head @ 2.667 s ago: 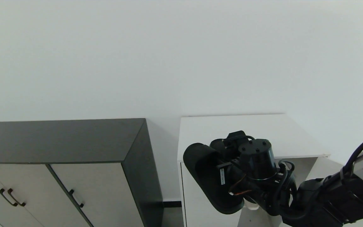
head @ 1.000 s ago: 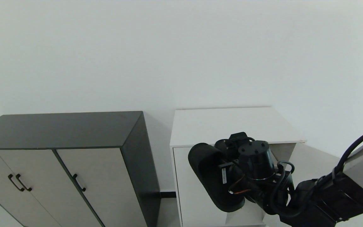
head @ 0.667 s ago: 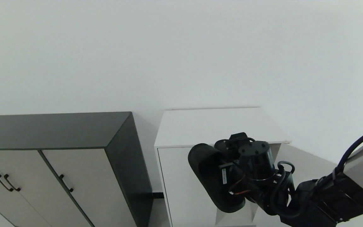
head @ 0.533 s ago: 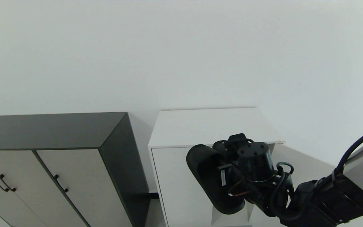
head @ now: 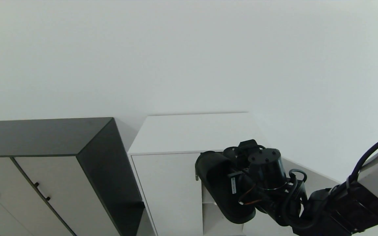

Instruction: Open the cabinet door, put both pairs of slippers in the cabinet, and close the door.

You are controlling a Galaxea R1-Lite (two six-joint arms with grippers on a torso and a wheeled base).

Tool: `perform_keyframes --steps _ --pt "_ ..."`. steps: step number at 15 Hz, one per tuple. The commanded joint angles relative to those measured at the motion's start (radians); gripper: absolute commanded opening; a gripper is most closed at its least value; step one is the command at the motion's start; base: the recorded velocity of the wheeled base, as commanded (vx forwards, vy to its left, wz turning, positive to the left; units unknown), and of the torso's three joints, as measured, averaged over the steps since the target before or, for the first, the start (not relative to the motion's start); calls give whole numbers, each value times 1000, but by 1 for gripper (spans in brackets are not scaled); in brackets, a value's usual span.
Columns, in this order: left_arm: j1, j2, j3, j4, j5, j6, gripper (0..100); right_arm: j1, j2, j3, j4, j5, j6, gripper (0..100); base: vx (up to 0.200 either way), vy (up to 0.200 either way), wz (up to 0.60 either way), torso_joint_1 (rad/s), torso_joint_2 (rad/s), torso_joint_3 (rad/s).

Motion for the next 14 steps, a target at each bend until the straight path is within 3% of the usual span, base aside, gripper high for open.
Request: perform_keyframes --steps 1,14 --pt "0 1 0 0 1 -1 0 0 -1 5 -10 0 0 0 0 0 0 0 0 0" --pt "0 1 0 0 1 -1 0 -27 7 40 -49 0 -17 0 0 0 0 0 0 0"
